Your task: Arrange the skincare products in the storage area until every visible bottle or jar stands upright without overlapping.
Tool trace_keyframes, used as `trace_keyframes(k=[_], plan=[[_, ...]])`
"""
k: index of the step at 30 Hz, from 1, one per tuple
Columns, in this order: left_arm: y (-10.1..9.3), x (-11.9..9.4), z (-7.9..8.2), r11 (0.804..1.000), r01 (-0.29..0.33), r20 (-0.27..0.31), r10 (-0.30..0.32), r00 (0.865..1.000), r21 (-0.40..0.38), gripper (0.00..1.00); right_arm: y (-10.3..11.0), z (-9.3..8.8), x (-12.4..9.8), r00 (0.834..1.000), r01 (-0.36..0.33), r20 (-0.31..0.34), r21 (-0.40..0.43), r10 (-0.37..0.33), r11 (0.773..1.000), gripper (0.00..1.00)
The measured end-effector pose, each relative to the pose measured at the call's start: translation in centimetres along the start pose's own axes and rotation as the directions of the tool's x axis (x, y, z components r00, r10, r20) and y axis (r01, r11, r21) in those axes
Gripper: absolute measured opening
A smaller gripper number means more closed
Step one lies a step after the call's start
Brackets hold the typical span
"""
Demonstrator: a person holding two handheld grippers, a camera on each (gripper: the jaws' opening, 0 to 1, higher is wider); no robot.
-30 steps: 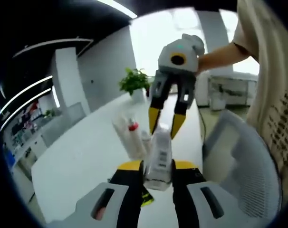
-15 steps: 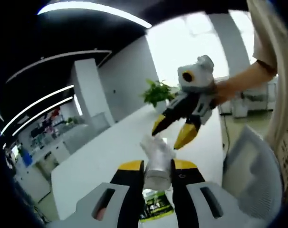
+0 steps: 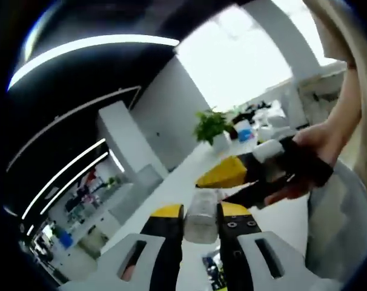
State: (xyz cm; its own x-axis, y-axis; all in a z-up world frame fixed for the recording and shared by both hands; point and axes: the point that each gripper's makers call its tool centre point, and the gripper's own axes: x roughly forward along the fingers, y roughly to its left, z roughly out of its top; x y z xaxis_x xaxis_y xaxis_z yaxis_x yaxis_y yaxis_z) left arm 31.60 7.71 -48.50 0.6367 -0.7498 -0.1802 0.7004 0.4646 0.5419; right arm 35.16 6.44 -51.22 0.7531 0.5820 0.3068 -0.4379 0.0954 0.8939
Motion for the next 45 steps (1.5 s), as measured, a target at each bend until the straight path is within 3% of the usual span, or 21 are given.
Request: trace_keyframes(k=[3, 6, 8, 10, 15, 17, 21, 24, 26, 27, 29, 31, 33, 34, 36, 37, 38, 39, 40, 42, 45], plan=[[0.3, -0.1, -0.1, 1.000, -0.007, -0.001, 0.007, 1.000, -0.013, 0.18, 0.4, 0.5, -0.3, 0.999, -0.024, 0.024, 0.035, 0.023, 0.999, 0.30], [0.0, -0.2, -0.5, 0.992, 0.004, 0.000, -0.005, 1.000, -0.128, 0.18, 1.2, 1.8, -0.6, 0.993, -0.090, 0.084, 0.097, 0.082, 0.991, 0.22], [-0.3, -0.2, -0.4, 0.991, 0.016, 0.011, -0.015, 1.000, -0.135, 0.19, 1.5, 1.7, -0.6, 0.995, -0.085, 0.061, 0.007, 0.084, 0.996, 0.20], [-0.4, -0.2, -0.4, 0.989, 0.013, 0.015, -0.011, 1.000, -0.150, 0.19, 2.0, 2.0, -0.5, 0.992, -0.111, 0.055, 0.002, 0.111, 0.994, 0.20], [-0.7, -0.3, 0.8, 0.954, 0.057, 0.074, -0.037, 0.997, -0.295, 0.22, 3.2, 2.4, -0.7, 0.988, -0.147, 0.037, -0.049, 0.149, 0.988, 0.19], [-0.9, -0.4, 1.2, 0.928, 0.085, 0.088, -0.056, 0.994, -0.364, 0.24, 3.6, 2.5, -0.7, 0.987, -0.159, 0.019, -0.084, 0.161, 0.984, 0.19], [-1.1, -0.7, 2.1, 0.836, 0.161, 0.146, -0.099, 0.984, -0.524, 0.29, 4.5, 2.7, -0.9, 0.981, -0.194, -0.022, -0.128, 0.192, 0.973, 0.19], [-1.2, -0.8, 1.9, 0.732, 0.205, 0.163, -0.129, 0.978, -0.650, 0.28, 5.7, 2.5, -1.3, 0.967, -0.252, -0.083, -0.181, 0.241, 0.951, 0.19], [-1.5, -0.9, 1.8, 0.684, 0.239, 0.175, -0.163, 0.971, -0.690, 0.27, 6.3, 2.2, -1.5, 0.957, -0.282, -0.123, -0.204, 0.262, 0.937, 0.19], [-1.8, -0.9, 1.7, 0.657, 0.262, 0.181, -0.190, 0.965, -0.707, 0.27, 6.8, 1.9, -1.6, 0.947, -0.309, -0.158, -0.225, 0.279, 0.924, 0.19], [-2.4, -1.1, 2.0, 0.627, 0.301, 0.202, -0.225, 0.953, -0.718, 0.23, 7.8, 1.4, -1.9, 0.926, -0.357, -0.218, -0.248, 0.307, 0.901, 0.19], [-3.1, -1.4, 2.6, 0.555, 0.358, 0.242, -0.273, 0.931, -0.750, 0.20, 8.7, 1.3, -2.2, 0.903, -0.409, -0.258, -0.267, 0.345, 0.872, 0.19], [-3.3, -1.6, 3.2, 0.493, 0.380, 0.268, -0.285, 0.921, -0.783, 0.20, 9.6, 1.3, -2.5, 0.883, -0.448, -0.281, -0.268, 0.375, 0.853, 0.19], [-3.3, -1.7, 3.4, 0.486, 0.383, 0.271, -0.285, 0.919, -0.786, 0.19, 9.9, 1.5, -2.5, 0.878, -0.457, -0.292, -0.279, 0.379, 0.844, 0.19], [-3.4, -1.7, 3.8, 0.518, 0.377, 0.258, -0.287, 0.922, -0.768, 0.19, 10.1, 1.5, -2.4, 0.871, -0.464, -0.321, -0.294, 0.371, 0.836, 0.19], [-3.1, -1.6, 3.4, 0.563, 0.338, 0.221, -0.268, 0.938, -0.754, 0.19, 10.0, 1.4, -2.2, 0.877, -0.452, -0.333, -0.321, 0.348, 0.832, 0.20], [-2.8, -1.5, 3.3, 0.569, 0.319, 0.209, -0.252, 0.945, -0.758, 0.19, 9.9, 1.6, -1.9, 0.883, -0.440, -0.331, -0.335, 0.333, 0.833, 0.20], [-2.6, -1.4, 3.2, 0.592, 0.292, 0.186, -0.235, 0.954, -0.751, 0.18, 9.8, 1.6, -1.6, 0.890, -0.424, -0.330, -0.340, 0.316, 0.839, 0.21], [-2.2, -1.3, 3.0, 0.629, 0.260, 0.161, -0.212, 0.964, -0.733, 0.18, 9.5, 1.6, -1.3, 0.901, -0.395, -0.327, -0.356, 0.283, 0.847, 0.22], [-1.5, -1.1, 2.4, 0.712, 0.182, 0.093, -0.162, 0.982, -0.678, 0.18, 8.7, 1.6, -0.5, 0.926, -0.337, -0.314, -0.429, 0.211, 0.838, 0.24], [-0.6, -1.0, 2.2, 0.782, 0.091, 0.033, -0.090, 0.995, -0.616, 0.18, 8.0, 1.7, 0.4, 0.960, -0.226, -0.257, -0.473, 0.112, 0.851, 0.27]])
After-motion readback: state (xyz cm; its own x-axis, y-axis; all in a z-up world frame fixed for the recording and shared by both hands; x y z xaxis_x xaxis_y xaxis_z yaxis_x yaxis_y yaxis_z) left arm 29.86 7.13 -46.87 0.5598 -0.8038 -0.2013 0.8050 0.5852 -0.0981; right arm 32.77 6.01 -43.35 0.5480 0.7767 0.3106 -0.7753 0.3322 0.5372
